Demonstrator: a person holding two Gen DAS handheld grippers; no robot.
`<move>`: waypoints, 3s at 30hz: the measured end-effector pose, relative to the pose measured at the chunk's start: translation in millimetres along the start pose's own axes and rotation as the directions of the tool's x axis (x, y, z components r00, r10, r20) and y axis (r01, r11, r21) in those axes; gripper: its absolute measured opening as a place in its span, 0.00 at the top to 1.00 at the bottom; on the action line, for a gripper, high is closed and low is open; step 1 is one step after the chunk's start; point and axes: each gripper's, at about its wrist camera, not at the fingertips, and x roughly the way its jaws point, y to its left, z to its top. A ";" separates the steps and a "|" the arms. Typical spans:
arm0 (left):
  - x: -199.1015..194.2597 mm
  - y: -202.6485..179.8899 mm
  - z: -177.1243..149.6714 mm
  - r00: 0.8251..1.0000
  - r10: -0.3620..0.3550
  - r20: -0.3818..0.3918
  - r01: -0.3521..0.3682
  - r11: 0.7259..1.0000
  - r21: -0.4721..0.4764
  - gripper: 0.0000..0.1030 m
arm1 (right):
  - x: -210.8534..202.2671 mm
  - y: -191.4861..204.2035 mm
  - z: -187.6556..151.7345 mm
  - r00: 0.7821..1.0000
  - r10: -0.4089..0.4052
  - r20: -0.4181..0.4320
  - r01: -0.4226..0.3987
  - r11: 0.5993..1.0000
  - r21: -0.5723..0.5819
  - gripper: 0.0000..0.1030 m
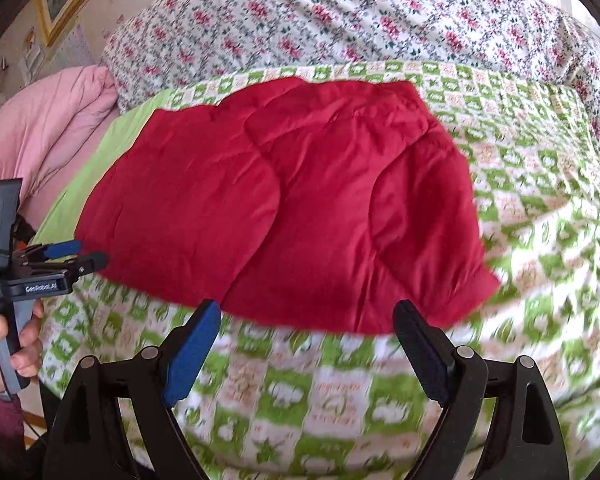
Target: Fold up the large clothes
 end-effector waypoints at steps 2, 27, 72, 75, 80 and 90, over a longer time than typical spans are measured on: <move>-3.3 -1.9 -8.7 1.000 0.024 0.001 -0.024 1.000 0.017 0.10 | 0.4 2.9 -8.6 1.000 0.002 -0.017 -0.002 1.000 -0.005 0.13; -62.0 -25.5 -23.4 0.992 0.081 0.098 -0.101 0.969 0.223 0.00 | -32.0 38.9 -17.1 0.998 -0.029 -0.063 0.013 0.972 -0.234 0.01; -19.5 -32.5 44.4 0.991 0.104 0.080 -0.118 0.973 0.200 0.00 | 42.6 46.5 65.5 0.985 0.027 -0.171 -0.081 0.945 -0.318 0.00; -19.8 -31.6 46.0 0.991 0.107 0.083 -0.122 0.973 0.197 0.00 | 43.4 48.2 67.8 0.985 0.025 -0.170 -0.080 0.943 -0.323 0.00; -20.8 -30.5 49.5 0.991 0.105 0.088 -0.120 0.974 0.189 0.00 | 42.7 47.3 73.8 0.986 0.025 -0.166 -0.079 0.943 -0.324 0.00; -21.9 -27.1 55.6 0.991 0.094 0.090 -0.108 0.981 0.164 0.00 | 41.5 47.1 83.4 0.987 0.027 -0.157 -0.078 0.941 -0.329 0.00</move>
